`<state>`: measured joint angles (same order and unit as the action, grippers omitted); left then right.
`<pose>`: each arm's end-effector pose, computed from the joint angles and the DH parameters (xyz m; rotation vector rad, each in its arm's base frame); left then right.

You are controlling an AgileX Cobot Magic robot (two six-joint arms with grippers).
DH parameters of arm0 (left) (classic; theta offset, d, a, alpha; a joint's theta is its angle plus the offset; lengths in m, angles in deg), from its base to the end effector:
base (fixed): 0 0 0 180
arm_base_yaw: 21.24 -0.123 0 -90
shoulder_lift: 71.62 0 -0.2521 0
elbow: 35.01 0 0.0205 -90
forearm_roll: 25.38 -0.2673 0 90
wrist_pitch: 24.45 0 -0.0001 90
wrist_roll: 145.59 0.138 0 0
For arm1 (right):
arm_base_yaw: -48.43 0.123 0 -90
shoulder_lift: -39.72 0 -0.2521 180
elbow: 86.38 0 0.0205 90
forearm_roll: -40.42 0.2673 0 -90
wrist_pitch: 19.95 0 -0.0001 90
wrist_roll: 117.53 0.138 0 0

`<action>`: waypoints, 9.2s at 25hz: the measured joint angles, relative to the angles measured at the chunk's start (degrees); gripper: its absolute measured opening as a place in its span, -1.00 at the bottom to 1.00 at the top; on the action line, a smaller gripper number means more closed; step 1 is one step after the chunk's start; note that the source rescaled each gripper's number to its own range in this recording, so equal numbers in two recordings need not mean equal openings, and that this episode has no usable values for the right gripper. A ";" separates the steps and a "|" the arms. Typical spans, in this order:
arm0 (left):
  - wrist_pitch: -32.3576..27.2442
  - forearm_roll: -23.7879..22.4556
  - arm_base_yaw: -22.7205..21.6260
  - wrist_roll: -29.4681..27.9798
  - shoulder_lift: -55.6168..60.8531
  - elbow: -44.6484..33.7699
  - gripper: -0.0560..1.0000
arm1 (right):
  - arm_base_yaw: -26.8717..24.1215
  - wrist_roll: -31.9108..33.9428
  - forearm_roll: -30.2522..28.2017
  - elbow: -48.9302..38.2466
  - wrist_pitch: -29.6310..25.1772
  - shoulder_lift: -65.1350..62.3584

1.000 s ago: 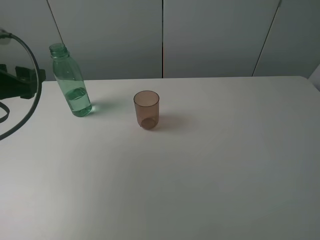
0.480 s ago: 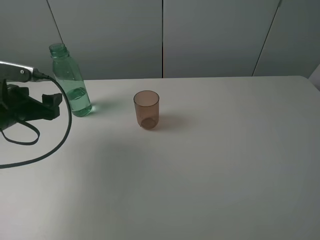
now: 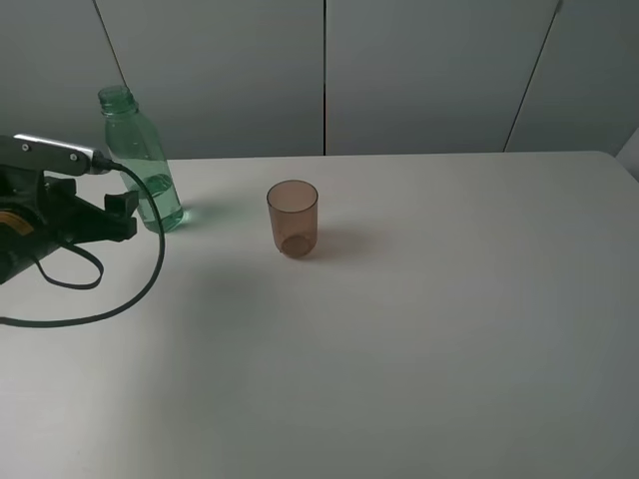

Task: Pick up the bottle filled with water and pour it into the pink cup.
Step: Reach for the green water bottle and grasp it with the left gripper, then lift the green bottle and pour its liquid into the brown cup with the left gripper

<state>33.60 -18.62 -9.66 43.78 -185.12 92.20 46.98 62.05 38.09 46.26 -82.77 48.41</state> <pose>0.3104 -0.0495 0.0559 0.2177 1.8781 0.0256 0.0817 -0.0071 0.2607 0.0215 2.0746 -0.0689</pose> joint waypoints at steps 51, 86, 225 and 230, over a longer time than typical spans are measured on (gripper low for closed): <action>-0.07 -4.45 -0.11 1.72 -18.69 20.64 0.93 | 0.00 0.00 0.00 0.00 0.00 0.00; 0.22 -5.10 -0.11 1.14 -19.84 21.98 -0.82 | 0.00 0.00 0.00 0.00 0.00 0.00; -4.57 -86.28 1.02 26.67 -39.43 85.09 -0.87 | 0.00 0.00 0.00 0.00 0.00 0.00; -4.57 -86.28 1.02 27.03 -39.43 85.09 -0.87 | 0.00 0.00 0.00 0.00 0.00 0.00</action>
<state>29.03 -104.89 -8.64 70.81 -224.55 177.29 46.98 62.05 38.09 46.26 -82.77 48.41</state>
